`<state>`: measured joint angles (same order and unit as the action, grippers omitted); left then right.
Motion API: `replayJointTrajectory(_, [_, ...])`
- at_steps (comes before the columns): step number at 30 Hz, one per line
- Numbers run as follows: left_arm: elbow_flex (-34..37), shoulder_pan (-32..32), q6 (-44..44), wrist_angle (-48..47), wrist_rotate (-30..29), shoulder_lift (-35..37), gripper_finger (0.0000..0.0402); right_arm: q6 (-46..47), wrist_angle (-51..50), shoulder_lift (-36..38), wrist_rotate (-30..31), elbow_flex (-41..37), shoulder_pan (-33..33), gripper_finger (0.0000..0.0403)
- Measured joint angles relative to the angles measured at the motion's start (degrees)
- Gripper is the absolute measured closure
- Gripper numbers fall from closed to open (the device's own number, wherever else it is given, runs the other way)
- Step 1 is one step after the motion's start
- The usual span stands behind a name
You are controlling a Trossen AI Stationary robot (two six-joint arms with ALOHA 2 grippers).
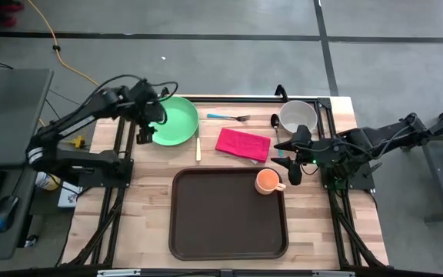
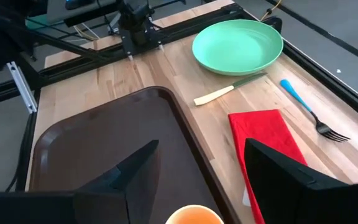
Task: Set up tray
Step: Put the green plate on the brown tray
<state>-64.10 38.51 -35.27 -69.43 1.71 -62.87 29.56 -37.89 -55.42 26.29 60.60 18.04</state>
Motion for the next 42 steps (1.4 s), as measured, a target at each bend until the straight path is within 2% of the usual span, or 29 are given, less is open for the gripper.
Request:
replayJointTrajectory(3, [0.0, 3.4, -7.1, -2.3, 5.6, -4.3, 0.0143, 0.0, 0.0, 0.0, -0.3, 0.0, 0.0, 0.0194])
replayJointTrajectory(9, [0.0, 3.5, -10.7, 2.3, 2.4, -11.7, 0.0145, 0.0, 0.0, 0.0, -0.8, 0.0, 0.0, 0.0194])
replayJointTrajectory(14, [0.0, 2.8, -11.0, 6.0, 4.0, -17.0, 0.0133, 0.0, 0.0, 0.0, -1.0, 0.0, 0.0, 0.0194])
replayJointTrajectory(19, [0.1, -0.1, -10.3, 8.6, 3.1, -20.5, 0.0127, 0.0, 0.0, 0.0, -1.2, 0.0, 0.0, 0.0194])
replayJointTrajectory(22, [0.1, -2.4, -7.3, 11.8, 1.5, -21.7, 0.0124, 0.0, 0.0, 0.0, -1.2, 0.0, 0.0, 0.0194])
replayJointTrajectory(26, [0.1, -5.2, 4.1, 16.5, -5.6, -22.2, 0.0125, 0.0, 0.0, 0.0, -1.2, 0.0, 0.0, 0.0194])
replayJointTrajectory(29, [0.1, -7.2, 10.9, 18.4, -8.5, -22.2, 0.0128, 0.0, 0.0, 0.0, -1.2, 0.0, 0.0, 0.0194])
replayJointTrajectory(33, [0.6, -9.5, 19.3, 19.6, -8.7, -22.8, 0.0126, -0.3, 0.0, 0.0, -1.2, 0.0, 0.0, 0.0194])
replayJointTrajectory(38, [7.4, -10.1, 30.7, 23.2, -8.5, -23.0, 0.0124, -0.7, 0.0, 0.0, -1.2, 0.0, 0.0, 0.0194])
replayJointTrajectory(42, [11.8, -10.0, 33.4, 27.1, -6.2, -23.0, 0.0124, -1.4, 0.0, 0.0, -1.3, 0.0, 0.0, 0.0194])
